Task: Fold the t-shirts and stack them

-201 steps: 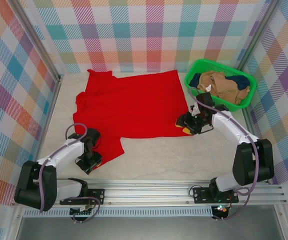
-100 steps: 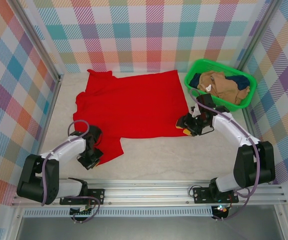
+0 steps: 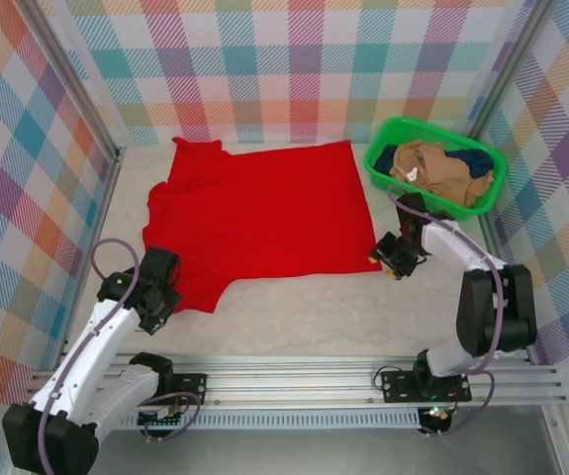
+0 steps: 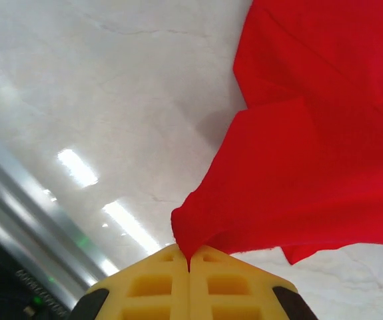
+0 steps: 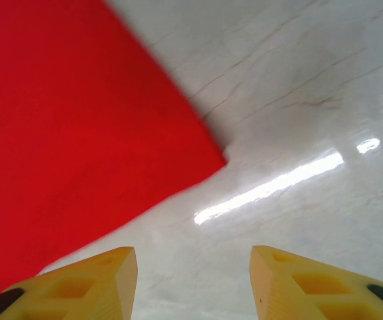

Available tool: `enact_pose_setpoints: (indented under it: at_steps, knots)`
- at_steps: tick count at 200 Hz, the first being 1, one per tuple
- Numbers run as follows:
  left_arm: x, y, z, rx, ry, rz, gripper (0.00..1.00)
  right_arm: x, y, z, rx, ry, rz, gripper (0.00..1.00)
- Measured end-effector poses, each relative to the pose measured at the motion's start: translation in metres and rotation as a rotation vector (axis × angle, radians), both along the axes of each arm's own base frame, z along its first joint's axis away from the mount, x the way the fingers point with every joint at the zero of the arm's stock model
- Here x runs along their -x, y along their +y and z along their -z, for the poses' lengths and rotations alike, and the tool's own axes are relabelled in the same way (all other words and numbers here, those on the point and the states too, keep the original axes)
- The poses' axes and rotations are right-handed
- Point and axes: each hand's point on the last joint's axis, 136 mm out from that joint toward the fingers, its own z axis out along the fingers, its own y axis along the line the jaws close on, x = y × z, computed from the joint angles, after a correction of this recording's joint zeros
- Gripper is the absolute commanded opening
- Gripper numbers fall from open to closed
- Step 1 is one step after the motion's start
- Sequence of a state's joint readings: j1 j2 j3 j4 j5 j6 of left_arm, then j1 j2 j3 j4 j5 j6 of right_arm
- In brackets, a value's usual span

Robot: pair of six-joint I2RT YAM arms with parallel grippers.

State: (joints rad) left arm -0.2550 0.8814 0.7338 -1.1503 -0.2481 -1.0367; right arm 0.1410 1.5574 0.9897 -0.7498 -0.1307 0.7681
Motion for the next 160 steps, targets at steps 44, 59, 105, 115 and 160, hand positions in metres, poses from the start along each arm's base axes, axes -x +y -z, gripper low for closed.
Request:
enact_pose_setpoints:
  at_steps: [44,59,105,115,160]
  knots:
    - [0.009,0.004,0.004,-0.016,0.038,-0.015,0.00,-0.012,0.001,0.027,-0.012,0.046,0.066,0.43]
    - [0.008,0.003,0.003,-0.014,0.035,-0.015,0.00,-0.013,0.002,0.030,-0.022,0.059,0.088,0.42]
    - [0.007,0.003,0.005,-0.012,0.041,-0.014,0.00,0.005,0.000,0.033,-0.028,0.094,0.155,0.42]
    - [0.008,0.002,0.005,-0.011,0.044,-0.014,0.00,0.010,0.000,0.032,-0.029,0.101,0.164,0.42]
    - [0.007,0.001,0.008,-0.011,0.064,-0.012,0.00,0.007,0.004,0.037,-0.057,0.103,0.190,0.35]
